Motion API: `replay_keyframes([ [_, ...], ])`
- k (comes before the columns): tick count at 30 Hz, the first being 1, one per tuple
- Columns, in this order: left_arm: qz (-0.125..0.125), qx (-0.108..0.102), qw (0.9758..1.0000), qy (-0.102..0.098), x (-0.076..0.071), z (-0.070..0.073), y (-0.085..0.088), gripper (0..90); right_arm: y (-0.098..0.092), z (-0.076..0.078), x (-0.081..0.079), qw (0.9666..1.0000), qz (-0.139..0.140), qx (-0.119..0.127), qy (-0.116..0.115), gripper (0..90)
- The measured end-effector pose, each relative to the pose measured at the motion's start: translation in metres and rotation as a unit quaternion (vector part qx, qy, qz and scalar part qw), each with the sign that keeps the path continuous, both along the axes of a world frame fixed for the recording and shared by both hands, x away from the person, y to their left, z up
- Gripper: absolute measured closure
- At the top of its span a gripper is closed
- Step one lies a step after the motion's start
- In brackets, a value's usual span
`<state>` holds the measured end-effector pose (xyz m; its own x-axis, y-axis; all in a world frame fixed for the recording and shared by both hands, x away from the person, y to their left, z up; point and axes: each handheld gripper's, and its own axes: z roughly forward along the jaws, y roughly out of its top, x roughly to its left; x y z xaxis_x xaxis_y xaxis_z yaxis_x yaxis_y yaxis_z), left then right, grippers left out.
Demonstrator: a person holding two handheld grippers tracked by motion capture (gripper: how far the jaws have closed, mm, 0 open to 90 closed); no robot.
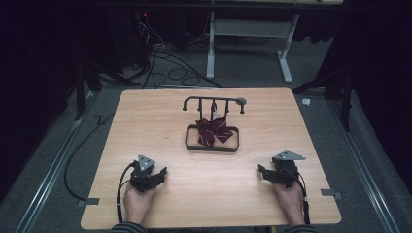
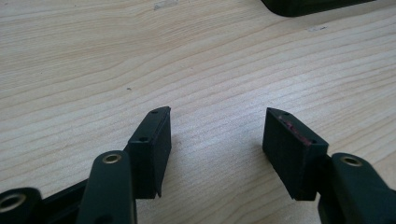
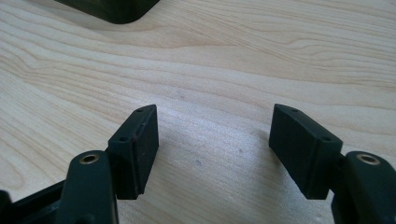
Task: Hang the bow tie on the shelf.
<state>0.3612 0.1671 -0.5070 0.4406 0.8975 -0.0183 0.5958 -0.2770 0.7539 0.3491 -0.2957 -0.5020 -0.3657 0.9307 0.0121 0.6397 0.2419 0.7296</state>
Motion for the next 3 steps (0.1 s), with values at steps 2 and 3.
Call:
replay_keyframes([
  [2, -0.002, 0.0, 1.0, 0.001, 0.0, 0.0, 0.0, 42.1, 0.0, 0.0, 0.0, 1.0, 0.0, 0.0, 0.0, 34.3],
  [3, -0.002, 0.0, 1.0, 0.001, -0.0002, -0.0001, -0.0002, 41.0, 0.0002, 0.0, -0.0001, 1.0, 0.0, 0.0, 0.0, 34.3],
])
